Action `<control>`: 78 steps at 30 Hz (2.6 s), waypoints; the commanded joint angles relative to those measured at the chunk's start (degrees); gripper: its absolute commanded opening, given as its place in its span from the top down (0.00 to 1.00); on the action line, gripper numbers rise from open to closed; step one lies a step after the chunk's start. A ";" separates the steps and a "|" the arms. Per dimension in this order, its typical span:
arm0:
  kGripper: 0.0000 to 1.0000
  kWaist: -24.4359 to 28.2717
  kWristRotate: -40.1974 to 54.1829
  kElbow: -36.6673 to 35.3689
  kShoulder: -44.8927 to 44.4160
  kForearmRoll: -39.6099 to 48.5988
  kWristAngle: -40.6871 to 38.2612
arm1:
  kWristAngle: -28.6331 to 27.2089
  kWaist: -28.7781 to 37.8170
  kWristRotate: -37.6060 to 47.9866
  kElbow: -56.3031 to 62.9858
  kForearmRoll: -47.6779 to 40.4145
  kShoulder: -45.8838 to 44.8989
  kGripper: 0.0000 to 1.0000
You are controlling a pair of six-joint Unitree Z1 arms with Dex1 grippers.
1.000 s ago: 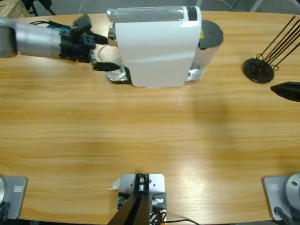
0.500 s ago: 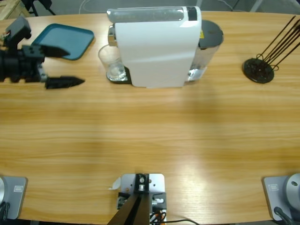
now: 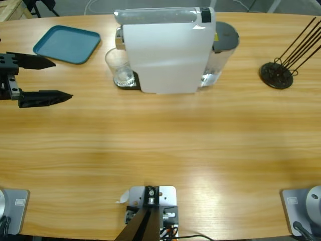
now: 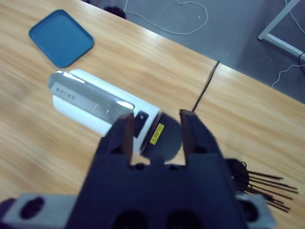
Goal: Pour coffee
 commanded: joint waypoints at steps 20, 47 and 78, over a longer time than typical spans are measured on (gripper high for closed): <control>0.00 -0.50 -0.41 -1.66 4.09 -1.73 2.07 | 3.71 -0.71 5.32 4.00 1.35 11.98 1.00; 0.00 -0.27 -0.50 -1.04 5.00 -2.05 2.33 | 5.02 0.17 6.64 6.27 0.33 13.31 1.00; 0.00 0.06 -0.76 -0.60 5.18 -2.09 2.33 | 5.43 0.17 6.82 6.06 3.53 17.06 1.00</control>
